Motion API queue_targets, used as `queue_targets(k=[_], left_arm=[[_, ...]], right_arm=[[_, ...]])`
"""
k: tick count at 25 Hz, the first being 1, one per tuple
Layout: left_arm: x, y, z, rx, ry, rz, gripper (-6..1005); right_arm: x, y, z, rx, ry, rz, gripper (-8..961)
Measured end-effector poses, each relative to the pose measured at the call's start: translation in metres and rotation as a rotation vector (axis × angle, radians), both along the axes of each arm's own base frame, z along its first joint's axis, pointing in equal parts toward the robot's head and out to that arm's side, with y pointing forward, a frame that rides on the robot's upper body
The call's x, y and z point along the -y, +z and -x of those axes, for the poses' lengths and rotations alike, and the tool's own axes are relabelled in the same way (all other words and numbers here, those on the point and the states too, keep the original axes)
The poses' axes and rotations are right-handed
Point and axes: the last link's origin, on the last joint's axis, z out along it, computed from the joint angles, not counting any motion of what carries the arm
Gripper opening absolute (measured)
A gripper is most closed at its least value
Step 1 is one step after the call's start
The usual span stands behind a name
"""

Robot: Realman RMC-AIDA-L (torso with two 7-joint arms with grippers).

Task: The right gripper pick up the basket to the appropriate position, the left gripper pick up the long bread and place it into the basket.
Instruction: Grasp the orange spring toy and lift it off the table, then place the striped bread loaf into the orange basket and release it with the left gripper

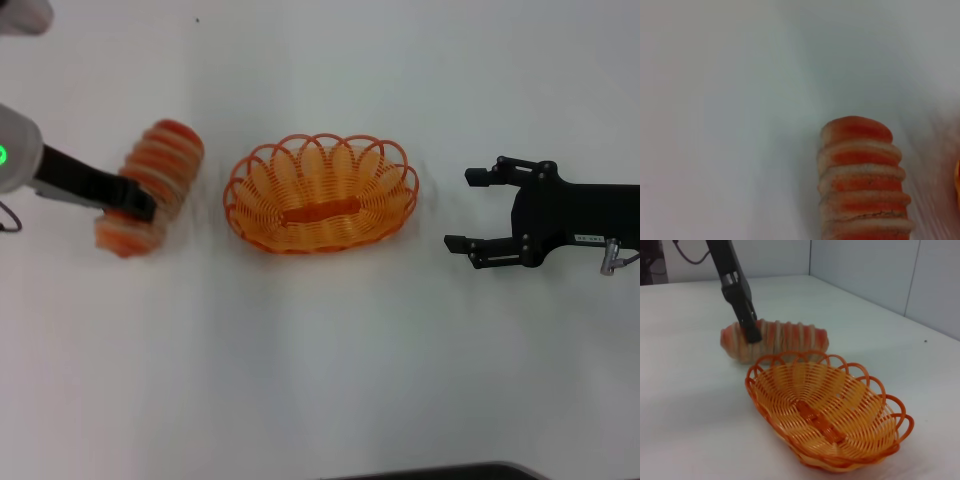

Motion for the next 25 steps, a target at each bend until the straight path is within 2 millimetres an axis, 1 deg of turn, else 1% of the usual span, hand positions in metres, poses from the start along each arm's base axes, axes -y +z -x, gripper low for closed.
queue_targets(k=[3, 6, 8, 9, 12, 13, 15, 17, 19, 22, 25], left_arm=[[-0.009, 0.016, -0.006, -0.004, -0.031, -0.034, 366], [-0.019, 0.036, -0.016, -0.02, -0.087, -0.049, 341], [-0.023, 0.048, -0.03, -0.02, -0.147, -0.022, 323], [-0.025, 0.052, -0.041, -0.013, -0.195, 0.008, 314], [-0.025, 0.053, -0.064, 0.012, -0.307, 0.087, 285], [-0.024, 0.05, -0.076, 0.025, -0.374, 0.129, 277], [-0.02, 0.043, -0.093, 0.043, -0.483, 0.187, 262], [-0.016, 0.032, -0.108, 0.047, -0.584, 0.236, 246], [-0.011, 0.019, -0.118, 0.033, -0.662, 0.292, 245], [-0.005, -0.009, -0.127, -0.016, -0.749, 0.37, 243], [-0.003, -0.033, -0.126, -0.069, -0.801, 0.397, 241]], right_arm=[[0.0, 0.0, 0.0, 0.0, 0.001, 0.0, 924], [-0.001, 0.0, 0.002, -0.002, 0.006, 0.002, 924], [-0.002, 0.0, 0.003, -0.003, 0.01, 0.005, 924], [-0.002, -0.001, 0.003, -0.003, 0.011, 0.006, 924], [-0.002, -0.001, 0.004, -0.001, 0.016, 0.01, 924], [-0.002, -0.001, 0.004, 0.0, 0.016, 0.011, 924], [-0.002, -0.002, 0.004, 0.0, 0.015, 0.012, 924], [-0.002, -0.002, 0.003, 0.0, 0.015, 0.012, 924], [-0.002, -0.002, 0.004, -0.001, 0.015, 0.012, 924], [-0.001, -0.002, 0.003, -0.002, 0.013, 0.014, 924], [0.0, -0.004, 0.003, -0.008, 0.009, 0.02, 924]])
